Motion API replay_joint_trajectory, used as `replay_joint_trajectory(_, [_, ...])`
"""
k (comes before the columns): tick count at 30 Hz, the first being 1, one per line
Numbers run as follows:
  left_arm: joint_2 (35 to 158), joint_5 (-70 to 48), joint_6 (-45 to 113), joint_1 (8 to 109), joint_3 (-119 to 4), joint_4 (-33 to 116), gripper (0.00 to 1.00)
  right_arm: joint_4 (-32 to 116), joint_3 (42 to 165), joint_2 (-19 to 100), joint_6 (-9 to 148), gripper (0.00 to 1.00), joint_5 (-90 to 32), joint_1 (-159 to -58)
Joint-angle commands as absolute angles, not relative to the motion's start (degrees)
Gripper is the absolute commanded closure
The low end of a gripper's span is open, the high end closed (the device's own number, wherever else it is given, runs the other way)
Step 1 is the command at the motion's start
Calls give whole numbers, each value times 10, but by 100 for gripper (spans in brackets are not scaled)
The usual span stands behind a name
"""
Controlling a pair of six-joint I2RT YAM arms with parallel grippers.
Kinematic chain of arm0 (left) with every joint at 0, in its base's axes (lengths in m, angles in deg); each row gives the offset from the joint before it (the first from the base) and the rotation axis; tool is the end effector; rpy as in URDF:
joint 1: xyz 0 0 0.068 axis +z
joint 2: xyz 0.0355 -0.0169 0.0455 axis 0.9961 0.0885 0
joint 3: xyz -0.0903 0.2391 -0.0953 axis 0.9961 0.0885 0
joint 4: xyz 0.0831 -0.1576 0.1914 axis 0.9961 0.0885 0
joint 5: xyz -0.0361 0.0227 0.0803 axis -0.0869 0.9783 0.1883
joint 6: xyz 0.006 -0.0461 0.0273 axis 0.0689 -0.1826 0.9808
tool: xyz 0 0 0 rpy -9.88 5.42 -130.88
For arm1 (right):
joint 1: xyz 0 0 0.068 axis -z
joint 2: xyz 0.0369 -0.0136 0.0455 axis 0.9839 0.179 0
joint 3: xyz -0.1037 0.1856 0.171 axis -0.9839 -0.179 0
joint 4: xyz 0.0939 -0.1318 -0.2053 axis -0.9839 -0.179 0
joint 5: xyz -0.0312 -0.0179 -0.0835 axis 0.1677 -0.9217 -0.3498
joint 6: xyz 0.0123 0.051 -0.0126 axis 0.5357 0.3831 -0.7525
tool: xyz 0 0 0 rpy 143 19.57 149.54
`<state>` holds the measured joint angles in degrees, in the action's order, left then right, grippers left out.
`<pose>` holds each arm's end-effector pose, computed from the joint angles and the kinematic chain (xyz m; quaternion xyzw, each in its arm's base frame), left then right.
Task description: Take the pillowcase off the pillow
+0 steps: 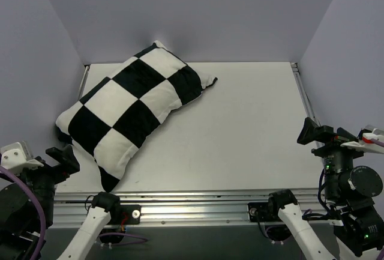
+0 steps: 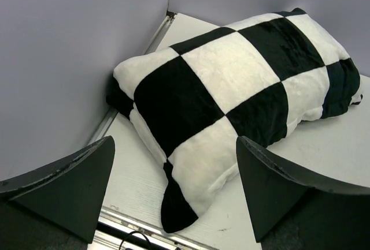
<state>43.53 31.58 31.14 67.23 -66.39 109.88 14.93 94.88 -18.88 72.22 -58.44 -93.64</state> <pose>-0.0365 0.0328 0.4400 -0.1760 0.7249 0.0407 0.6648 0.0080 -0.0117 0.4604 0.1316 0.5811 0.0531 0.8014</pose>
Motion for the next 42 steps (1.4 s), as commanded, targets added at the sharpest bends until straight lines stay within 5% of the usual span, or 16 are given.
replay_joint_trajectory(1, [444,294,308,670,-654,1089,6,178,943,-183,729,0,-571,-938])
replay_joint_trajectory(13, [610,129,379,670,-569,985,6,195,896,-104,758,0,-380,-938])
replay_joint_trajectory(25, [1044,83,482,671,-636,685,6,219,820,-74,765,0,-243,-938])
replay_joint_trajectory(32, [1217,22,515,666,-714,670,1,216,801,-81,764,0,-220,-938])
replay_joint_trajectory(33, [1228,21,513,663,-715,676,9,216,799,-82,763,0,-217,-938])
replay_joint_trajectory(34, [1243,19,513,660,-713,678,40,216,796,-84,761,0,-217,-938])
replay_joint_trajectory(37, [1253,13,509,640,-693,677,97,217,791,-85,759,0,-219,-938])
replay_joint_trajectory(42, [1227,12,440,566,-672,686,98,224,790,-80,772,0,-221,-938])
